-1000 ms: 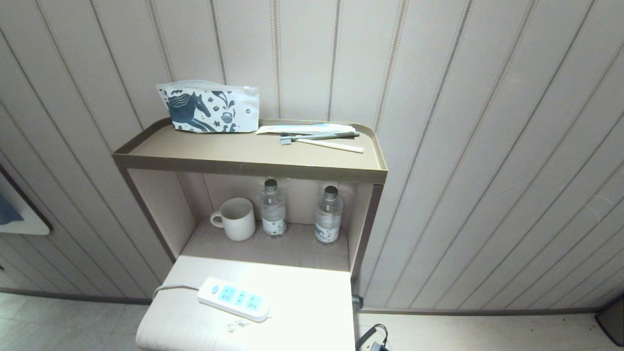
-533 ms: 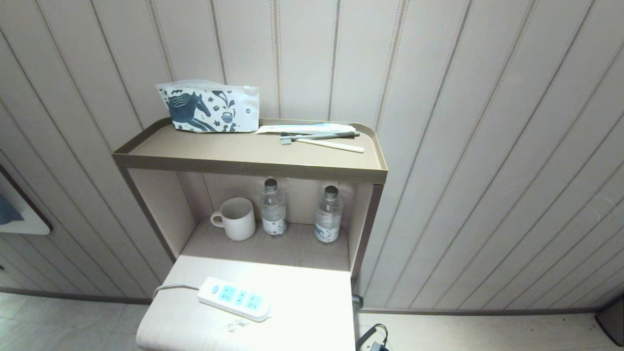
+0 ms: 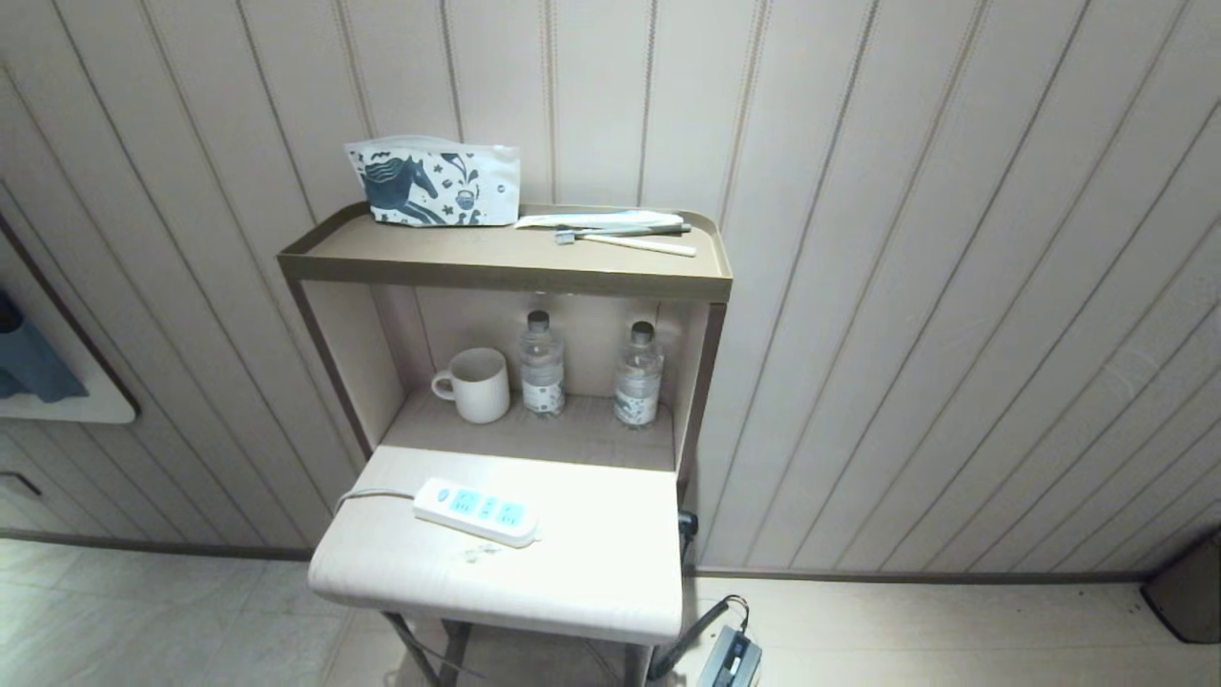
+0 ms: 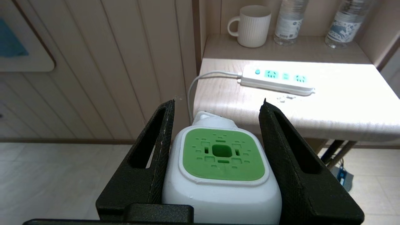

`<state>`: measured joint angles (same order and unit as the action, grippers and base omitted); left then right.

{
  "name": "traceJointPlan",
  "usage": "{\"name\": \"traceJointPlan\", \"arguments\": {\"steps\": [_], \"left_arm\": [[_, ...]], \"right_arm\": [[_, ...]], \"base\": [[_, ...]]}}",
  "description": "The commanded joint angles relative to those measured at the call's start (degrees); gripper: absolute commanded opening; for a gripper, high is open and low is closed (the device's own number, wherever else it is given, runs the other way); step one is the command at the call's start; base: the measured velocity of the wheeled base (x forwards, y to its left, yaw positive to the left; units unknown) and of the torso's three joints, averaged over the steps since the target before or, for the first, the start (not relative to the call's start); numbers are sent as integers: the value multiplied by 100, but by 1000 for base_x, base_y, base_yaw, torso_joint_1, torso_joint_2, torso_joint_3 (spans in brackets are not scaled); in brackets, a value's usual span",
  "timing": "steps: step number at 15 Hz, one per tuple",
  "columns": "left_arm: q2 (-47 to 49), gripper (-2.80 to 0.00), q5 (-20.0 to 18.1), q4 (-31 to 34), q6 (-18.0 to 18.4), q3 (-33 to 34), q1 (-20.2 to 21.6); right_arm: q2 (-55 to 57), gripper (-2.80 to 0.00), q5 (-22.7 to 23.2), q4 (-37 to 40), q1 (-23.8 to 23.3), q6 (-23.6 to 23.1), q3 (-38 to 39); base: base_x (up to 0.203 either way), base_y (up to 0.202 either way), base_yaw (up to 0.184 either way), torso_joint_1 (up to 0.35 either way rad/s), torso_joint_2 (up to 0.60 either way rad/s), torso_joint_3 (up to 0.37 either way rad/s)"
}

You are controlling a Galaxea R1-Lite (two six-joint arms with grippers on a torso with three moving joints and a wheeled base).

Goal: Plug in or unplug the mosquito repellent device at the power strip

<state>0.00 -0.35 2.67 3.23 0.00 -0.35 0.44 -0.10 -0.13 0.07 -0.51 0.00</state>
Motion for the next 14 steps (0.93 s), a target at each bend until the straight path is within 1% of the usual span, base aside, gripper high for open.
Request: {"name": "traceJointPlan", "arguments": {"steps": [1, 2, 8, 10, 11, 14], "left_arm": [[0, -280, 0, -3, 2, 0, 0], [0, -280, 0, -3, 11, 0, 0], [0, -280, -8, -3, 90, 0, 0], [0, -280, -26, -12, 59, 0, 0], [0, -280, -26, -12, 30, 0, 0], [0, -280, -26, -21, -95, 0, 0]], "right_arm": [[9, -280, 1, -4, 1, -2, 0], [9, -280, 1, -4, 1, -2, 0], [9, -280, 1, -4, 1, -2, 0], [9, -280, 1, -4, 1, -2, 0], [9, -280, 1, -4, 1, -2, 0], [9, -280, 1, -4, 1, -2, 0]], "base": [[-179, 0, -2, -1, 2, 2], [-95, 0, -3, -12, 0, 5], [0, 0, 0, 0, 0, 0], [0, 0, 0, 0, 0, 0], [89, 0, -2, -17, -2, 3], [190, 0, 0, 6, 4, 4]]}}
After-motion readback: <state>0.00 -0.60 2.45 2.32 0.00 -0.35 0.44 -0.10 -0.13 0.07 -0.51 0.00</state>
